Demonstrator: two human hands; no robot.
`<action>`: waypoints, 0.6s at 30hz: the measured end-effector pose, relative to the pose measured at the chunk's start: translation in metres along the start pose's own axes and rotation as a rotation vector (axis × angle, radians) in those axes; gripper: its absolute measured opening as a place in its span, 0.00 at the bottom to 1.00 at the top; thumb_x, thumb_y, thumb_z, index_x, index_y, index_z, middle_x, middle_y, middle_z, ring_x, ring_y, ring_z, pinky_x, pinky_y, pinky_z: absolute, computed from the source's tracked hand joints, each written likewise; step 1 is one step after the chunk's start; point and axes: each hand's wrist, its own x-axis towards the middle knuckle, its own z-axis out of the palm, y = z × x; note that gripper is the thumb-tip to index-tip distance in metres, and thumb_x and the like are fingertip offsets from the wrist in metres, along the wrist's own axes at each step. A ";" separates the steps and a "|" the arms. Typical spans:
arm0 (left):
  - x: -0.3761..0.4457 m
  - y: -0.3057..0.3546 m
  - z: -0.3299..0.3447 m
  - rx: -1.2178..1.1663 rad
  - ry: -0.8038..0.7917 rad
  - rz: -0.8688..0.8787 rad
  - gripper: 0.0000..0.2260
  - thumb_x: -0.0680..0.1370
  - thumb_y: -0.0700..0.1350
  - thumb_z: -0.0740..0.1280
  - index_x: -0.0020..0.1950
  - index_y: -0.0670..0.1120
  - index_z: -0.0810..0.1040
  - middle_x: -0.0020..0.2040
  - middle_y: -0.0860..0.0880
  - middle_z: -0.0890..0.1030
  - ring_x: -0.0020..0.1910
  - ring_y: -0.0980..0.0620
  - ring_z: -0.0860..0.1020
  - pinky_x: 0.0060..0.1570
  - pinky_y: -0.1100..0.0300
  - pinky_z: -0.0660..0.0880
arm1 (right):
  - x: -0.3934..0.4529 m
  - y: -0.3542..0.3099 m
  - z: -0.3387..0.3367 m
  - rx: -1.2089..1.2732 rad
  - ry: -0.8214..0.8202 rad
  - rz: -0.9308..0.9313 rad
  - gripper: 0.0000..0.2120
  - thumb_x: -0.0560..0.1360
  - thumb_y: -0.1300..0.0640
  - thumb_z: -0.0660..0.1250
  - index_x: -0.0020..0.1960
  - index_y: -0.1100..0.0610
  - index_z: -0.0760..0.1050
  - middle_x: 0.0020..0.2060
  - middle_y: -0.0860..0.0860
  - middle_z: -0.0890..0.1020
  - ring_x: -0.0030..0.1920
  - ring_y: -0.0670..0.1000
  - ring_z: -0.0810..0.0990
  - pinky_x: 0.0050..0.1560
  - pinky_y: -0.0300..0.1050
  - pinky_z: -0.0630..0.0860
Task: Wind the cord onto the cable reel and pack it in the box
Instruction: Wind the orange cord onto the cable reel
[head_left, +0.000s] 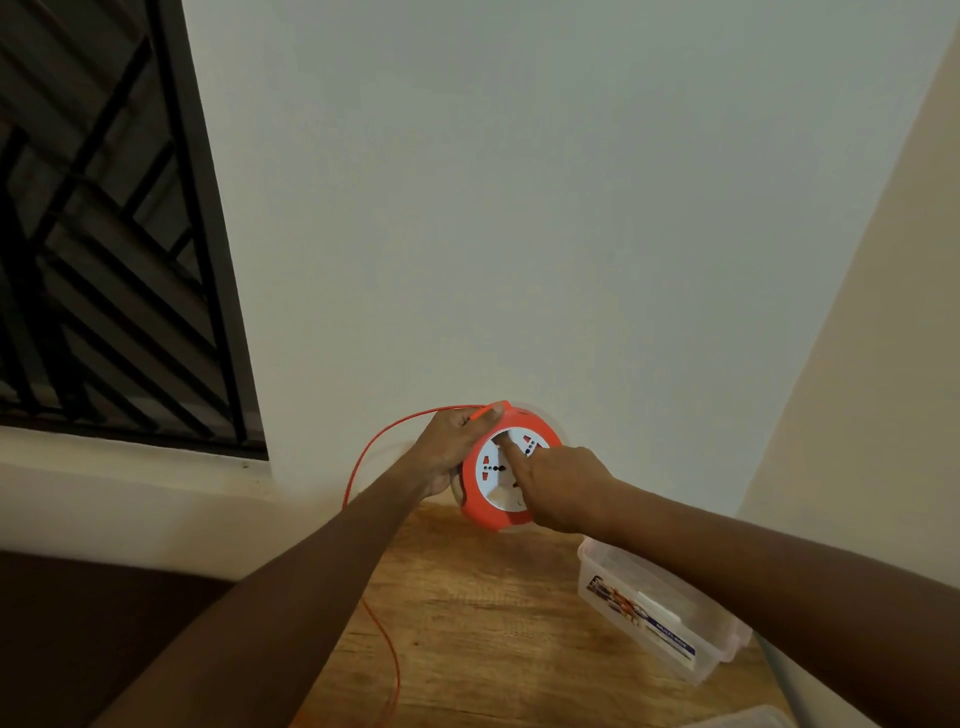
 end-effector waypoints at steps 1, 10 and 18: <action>0.000 0.000 0.000 0.003 0.001 0.006 0.14 0.79 0.58 0.68 0.59 0.51 0.81 0.55 0.47 0.87 0.49 0.44 0.87 0.51 0.46 0.85 | -0.001 0.000 -0.001 -0.016 0.001 -0.006 0.43 0.77 0.49 0.67 0.79 0.52 0.40 0.72 0.57 0.68 0.63 0.59 0.76 0.60 0.54 0.75; -0.001 0.000 -0.003 -0.023 -0.026 0.003 0.09 0.80 0.56 0.67 0.54 0.53 0.82 0.52 0.47 0.87 0.49 0.42 0.87 0.49 0.49 0.85 | 0.000 0.027 -0.008 -0.302 0.172 -0.336 0.31 0.63 0.51 0.82 0.63 0.55 0.78 0.60 0.58 0.79 0.53 0.59 0.81 0.39 0.51 0.82; 0.003 0.002 -0.003 -0.011 -0.066 0.000 0.10 0.80 0.56 0.67 0.56 0.52 0.82 0.53 0.47 0.87 0.48 0.43 0.87 0.47 0.50 0.85 | -0.002 0.034 -0.005 -0.364 0.168 -0.428 0.30 0.68 0.53 0.78 0.68 0.51 0.73 0.71 0.59 0.68 0.63 0.62 0.74 0.49 0.55 0.80</action>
